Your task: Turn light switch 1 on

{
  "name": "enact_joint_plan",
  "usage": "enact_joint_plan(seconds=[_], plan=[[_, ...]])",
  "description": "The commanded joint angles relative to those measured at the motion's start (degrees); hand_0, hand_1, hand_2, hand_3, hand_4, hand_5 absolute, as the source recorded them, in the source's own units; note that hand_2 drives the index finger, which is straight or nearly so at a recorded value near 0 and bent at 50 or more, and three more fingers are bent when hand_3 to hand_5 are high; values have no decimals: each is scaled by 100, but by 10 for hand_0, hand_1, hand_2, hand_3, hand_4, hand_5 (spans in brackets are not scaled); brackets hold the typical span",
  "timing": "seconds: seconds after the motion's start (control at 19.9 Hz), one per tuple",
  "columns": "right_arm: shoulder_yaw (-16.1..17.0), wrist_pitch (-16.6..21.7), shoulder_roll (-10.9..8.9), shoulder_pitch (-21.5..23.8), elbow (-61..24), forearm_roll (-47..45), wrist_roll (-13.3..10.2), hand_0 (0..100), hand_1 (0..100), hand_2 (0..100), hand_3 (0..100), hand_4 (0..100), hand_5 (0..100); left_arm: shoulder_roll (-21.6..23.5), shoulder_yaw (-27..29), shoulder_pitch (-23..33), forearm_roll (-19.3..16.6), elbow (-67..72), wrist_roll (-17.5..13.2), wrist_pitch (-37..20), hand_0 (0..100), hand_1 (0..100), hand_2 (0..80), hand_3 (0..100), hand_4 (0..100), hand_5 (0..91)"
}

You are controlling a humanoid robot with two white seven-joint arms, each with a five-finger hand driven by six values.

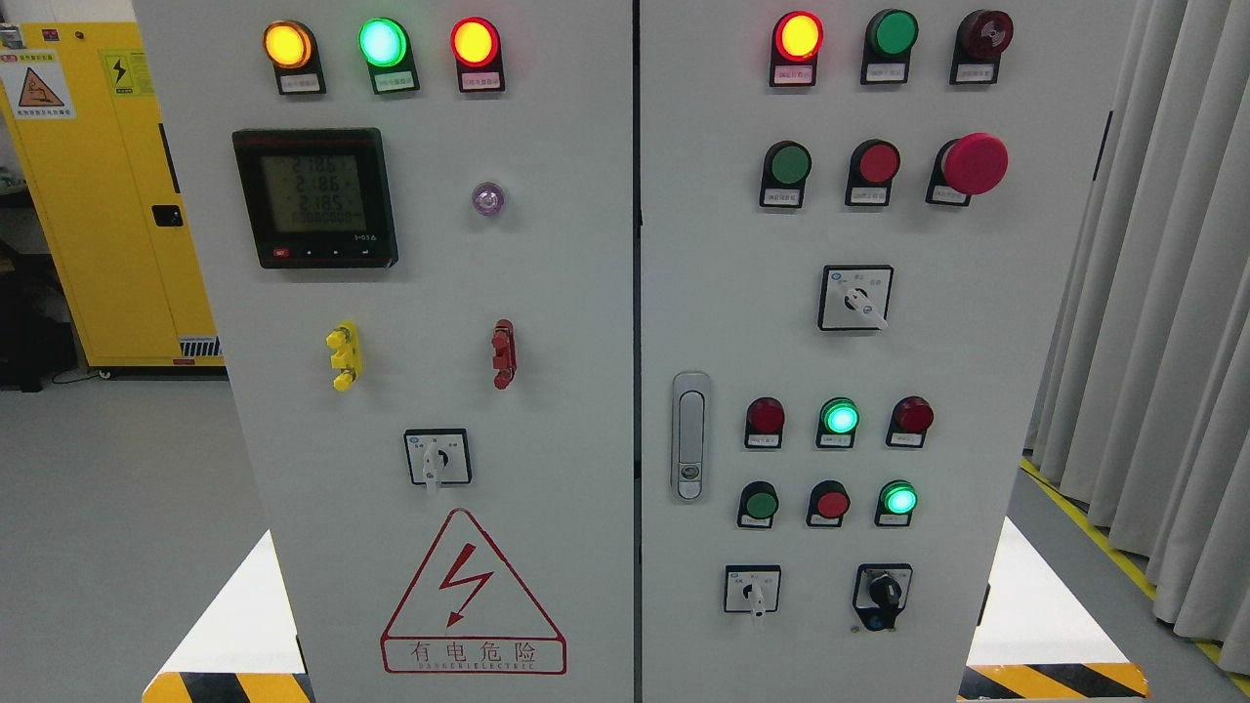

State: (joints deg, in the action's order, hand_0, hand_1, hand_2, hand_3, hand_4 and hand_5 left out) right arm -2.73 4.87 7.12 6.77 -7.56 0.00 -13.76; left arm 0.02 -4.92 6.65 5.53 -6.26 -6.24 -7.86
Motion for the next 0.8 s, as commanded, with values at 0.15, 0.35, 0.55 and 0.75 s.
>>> enact_joint_plan(seconds=[0.15, 0.35, 0.55, 0.75], plan=[[0, -3, 0, 0, 0, -167, -4, 0, 500, 40, 0, 0, 0, -169, -71, 3, -8, 19, -62, 12, 49, 0, 0, 0, 0, 0], [0, -3, 0, 0, 0, -167, 5, 0, 500, 40, 0, 0, 0, -169, -71, 46, -8, -51, -9, 4, 49, 0, 0, 0, 0, 0], [0, -3, 0, 0, 0, -167, -4, 0, 500, 40, 0, 0, 0, -160, -53, 143, -8, -374, 0, 3, 48, 0, 0, 0, 0, 0], [0, -3, 0, 0, 0, -167, -4, 0, 500, 40, 0, 0, 0, -125, -62, 880, -34, -2095, 113, 12, 50, 21, 0, 0, 62, 0]])
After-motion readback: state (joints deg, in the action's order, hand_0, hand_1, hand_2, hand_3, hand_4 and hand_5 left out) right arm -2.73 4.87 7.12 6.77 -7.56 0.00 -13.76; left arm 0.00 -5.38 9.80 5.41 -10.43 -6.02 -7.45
